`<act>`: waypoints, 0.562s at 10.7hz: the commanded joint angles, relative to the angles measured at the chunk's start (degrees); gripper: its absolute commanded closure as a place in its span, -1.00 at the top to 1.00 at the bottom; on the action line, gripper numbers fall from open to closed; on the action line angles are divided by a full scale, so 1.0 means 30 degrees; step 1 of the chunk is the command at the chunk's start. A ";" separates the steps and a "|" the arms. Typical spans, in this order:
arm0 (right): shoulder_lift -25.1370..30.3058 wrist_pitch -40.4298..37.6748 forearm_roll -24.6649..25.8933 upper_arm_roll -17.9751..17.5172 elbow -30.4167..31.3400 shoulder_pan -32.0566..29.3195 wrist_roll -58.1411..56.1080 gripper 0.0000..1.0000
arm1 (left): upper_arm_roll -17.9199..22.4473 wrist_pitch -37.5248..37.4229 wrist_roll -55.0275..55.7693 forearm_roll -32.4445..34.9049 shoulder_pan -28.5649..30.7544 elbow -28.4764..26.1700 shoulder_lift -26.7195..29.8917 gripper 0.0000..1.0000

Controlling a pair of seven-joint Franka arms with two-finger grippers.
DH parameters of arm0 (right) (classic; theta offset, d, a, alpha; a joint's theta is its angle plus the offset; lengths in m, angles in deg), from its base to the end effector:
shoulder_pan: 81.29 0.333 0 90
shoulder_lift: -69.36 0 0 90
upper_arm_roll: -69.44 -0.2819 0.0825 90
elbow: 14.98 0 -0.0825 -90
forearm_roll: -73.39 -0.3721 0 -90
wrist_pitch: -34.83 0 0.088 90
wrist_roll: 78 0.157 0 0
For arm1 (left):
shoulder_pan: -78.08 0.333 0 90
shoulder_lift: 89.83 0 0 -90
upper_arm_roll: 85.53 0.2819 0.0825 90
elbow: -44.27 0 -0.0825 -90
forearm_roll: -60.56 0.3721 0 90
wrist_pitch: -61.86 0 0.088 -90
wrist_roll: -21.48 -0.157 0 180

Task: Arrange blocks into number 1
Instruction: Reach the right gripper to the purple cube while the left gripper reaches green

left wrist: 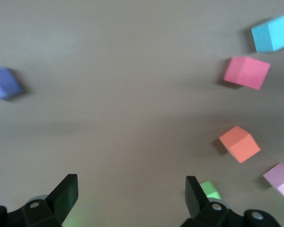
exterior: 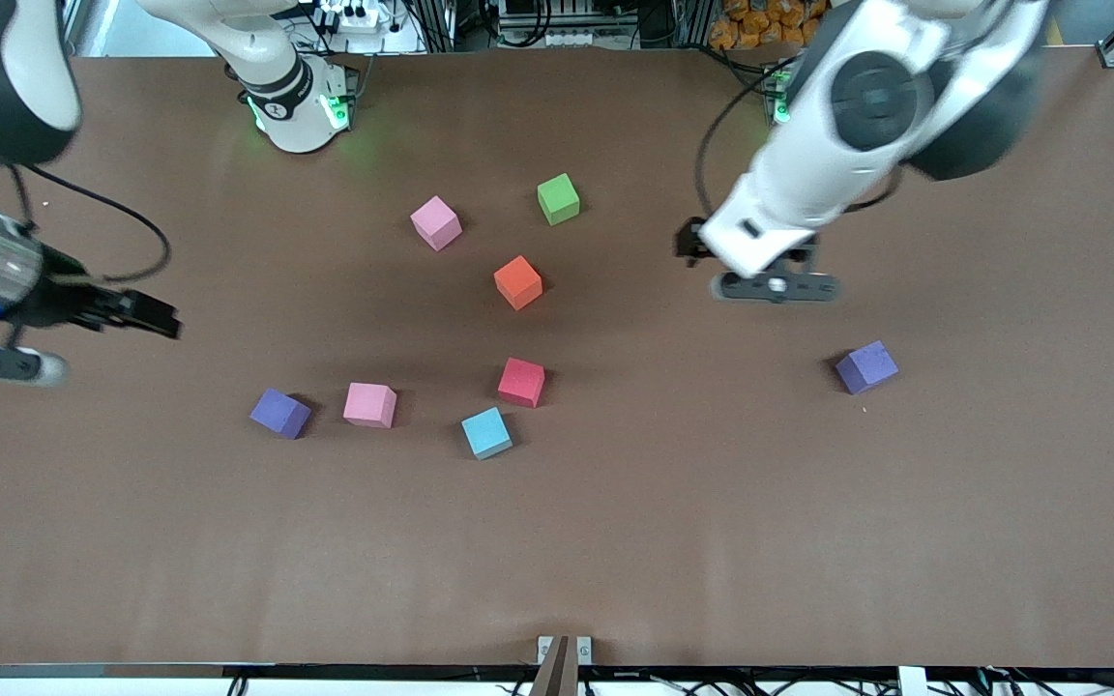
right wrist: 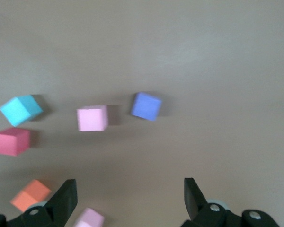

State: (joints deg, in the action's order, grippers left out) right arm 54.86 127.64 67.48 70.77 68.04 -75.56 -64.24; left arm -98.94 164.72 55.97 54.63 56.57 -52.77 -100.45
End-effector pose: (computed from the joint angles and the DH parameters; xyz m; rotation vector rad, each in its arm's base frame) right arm 0.6020 0.0632 0.4554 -3.0440 0.2627 0.1474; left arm 0.4765 -0.3432 0.4009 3.0609 0.0333 -0.2245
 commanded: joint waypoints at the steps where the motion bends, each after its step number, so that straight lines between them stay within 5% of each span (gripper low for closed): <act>1: -0.0409 0.1984 -0.1368 0.0027 0.2226 -0.0123 0.0981 1.00 | -0.0246 0.3664 0.4215 -0.0834 -0.2310 -0.3095 -0.0175 1.00; 6: -0.3333 0.4072 -0.1224 0.0521 0.2882 -0.0066 0.4516 1.00 | -0.0247 0.5903 1.2626 -0.0835 -0.6624 -0.3221 -0.4099 1.00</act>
State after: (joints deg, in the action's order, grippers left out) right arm 47.42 138.81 64.47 71.35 77.13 -75.85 -54.94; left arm -100.28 181.28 88.37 53.48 38.53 -62.94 -110.01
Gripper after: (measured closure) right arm 0.000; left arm 0.000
